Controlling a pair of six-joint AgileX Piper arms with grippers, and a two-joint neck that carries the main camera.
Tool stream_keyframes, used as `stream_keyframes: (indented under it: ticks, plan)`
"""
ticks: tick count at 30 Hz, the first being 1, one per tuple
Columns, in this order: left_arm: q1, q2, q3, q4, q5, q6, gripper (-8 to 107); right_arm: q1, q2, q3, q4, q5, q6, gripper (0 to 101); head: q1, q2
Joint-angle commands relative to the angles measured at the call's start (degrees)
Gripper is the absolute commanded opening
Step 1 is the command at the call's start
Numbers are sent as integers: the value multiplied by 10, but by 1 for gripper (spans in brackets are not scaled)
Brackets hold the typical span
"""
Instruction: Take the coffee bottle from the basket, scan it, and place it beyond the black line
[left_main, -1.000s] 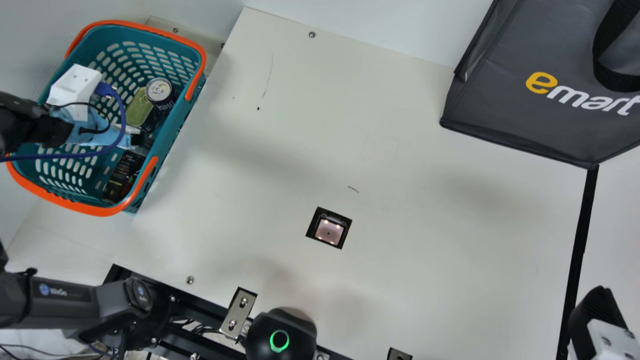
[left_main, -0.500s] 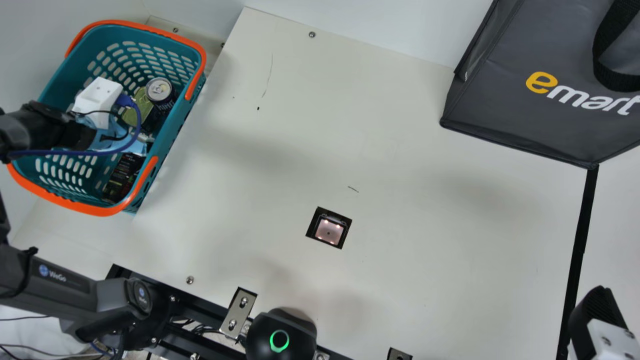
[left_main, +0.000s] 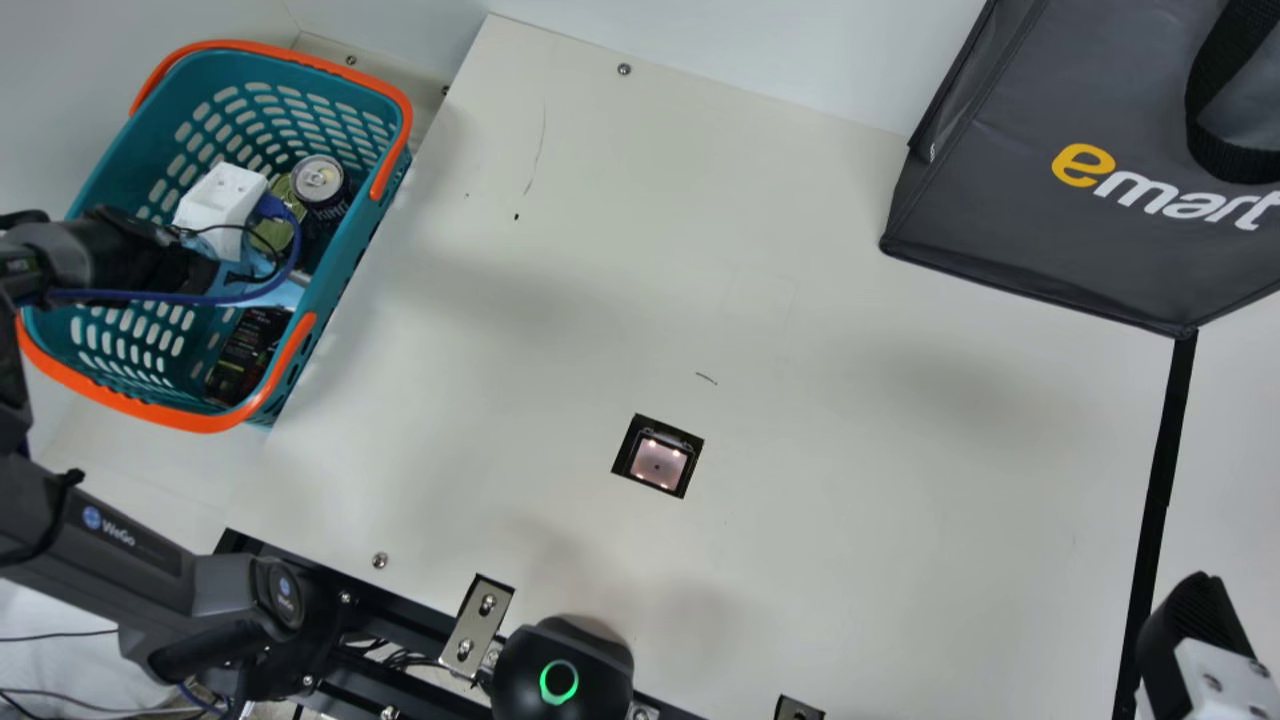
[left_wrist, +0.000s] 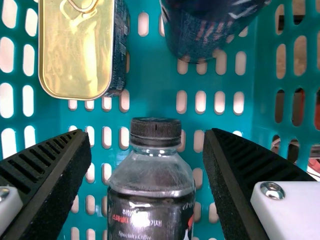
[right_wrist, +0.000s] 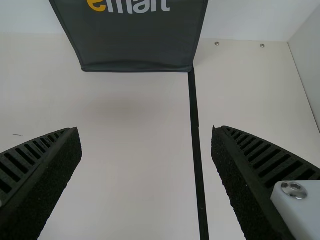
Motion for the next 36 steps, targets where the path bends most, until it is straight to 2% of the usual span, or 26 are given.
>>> stream_keyframes:
  ticks: [1, 14, 36]
  plan:
    - [-3, 5, -2, -1, -2, -3, 90, 0, 0, 0, 0, 0, 0, 91, -10, 1]
    - [-22, 46, -15, -30, -27, -5, 90, 0, 0, 0, 0, 0, 0, 91, -10, 1]
    - [-20, 103, -42, -101, -53, 55, 90, 0, 0, 0, 0, 0, 0, 91, -10, 1]
